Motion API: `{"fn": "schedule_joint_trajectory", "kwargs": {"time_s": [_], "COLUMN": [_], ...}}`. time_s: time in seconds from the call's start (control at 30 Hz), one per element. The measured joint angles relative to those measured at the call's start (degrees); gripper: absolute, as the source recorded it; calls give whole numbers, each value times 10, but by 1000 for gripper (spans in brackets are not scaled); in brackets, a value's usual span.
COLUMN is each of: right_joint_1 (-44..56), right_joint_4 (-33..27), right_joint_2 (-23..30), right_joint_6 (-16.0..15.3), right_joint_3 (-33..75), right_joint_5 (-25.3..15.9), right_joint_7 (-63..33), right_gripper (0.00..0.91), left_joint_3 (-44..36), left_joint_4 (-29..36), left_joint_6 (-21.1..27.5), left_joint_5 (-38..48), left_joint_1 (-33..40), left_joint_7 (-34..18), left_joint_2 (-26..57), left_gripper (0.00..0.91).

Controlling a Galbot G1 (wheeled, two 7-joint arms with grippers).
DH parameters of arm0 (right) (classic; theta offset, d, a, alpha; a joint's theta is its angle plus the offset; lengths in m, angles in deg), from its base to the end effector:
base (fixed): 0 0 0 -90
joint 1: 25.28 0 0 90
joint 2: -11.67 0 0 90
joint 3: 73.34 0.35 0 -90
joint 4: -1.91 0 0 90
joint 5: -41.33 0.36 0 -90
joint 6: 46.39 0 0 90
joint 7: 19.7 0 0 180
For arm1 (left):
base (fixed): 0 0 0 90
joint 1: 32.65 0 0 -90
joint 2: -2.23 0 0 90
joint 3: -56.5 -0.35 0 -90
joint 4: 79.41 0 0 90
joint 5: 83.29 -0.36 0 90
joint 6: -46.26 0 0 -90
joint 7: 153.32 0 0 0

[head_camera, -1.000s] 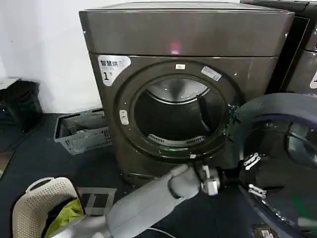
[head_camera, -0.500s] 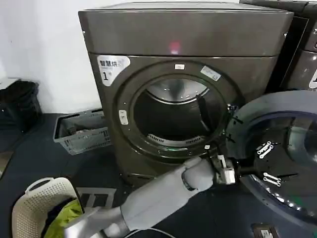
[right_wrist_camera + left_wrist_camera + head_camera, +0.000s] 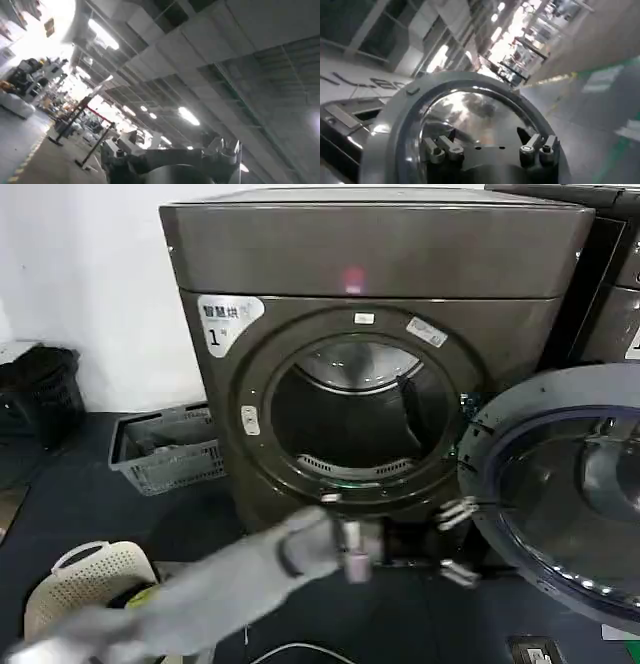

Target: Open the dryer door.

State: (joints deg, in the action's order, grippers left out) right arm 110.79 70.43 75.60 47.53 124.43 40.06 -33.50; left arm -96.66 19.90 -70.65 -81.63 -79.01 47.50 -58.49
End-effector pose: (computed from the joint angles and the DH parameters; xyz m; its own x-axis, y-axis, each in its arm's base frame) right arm -0.2817 -0.4983 -0.1294 0.2827 0.8553 -0.4343 0.6957 -0.4945 -0.5211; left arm 0.3987 -0.1338 -0.1857 0.0352 0.9957 -0.0857 0.5357 0.0536 0.8427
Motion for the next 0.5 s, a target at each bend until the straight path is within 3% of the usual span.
{"fn": "schedule_joint_trajectory", "kwargs": {"time_s": [0.23,0.5], "right_joint_1": [-15,-41], "right_joint_4": [13,16], "right_joint_2": [2,-9], "right_joint_6": [9,14], "right_joint_3": [-22,-55], "right_joint_5": [1,4], "right_joint_7": [9,16], "right_gripper": [907,907], "left_joint_3": [-19,46], "left_joint_4": [60,77], "left_joint_6": [-68,-204], "left_joint_5": [-64,-218], "left_joint_1": [10,-40], "left_joint_7": [-14,27], "left_joint_2": [175,344], "left_gripper": [907,907]}}
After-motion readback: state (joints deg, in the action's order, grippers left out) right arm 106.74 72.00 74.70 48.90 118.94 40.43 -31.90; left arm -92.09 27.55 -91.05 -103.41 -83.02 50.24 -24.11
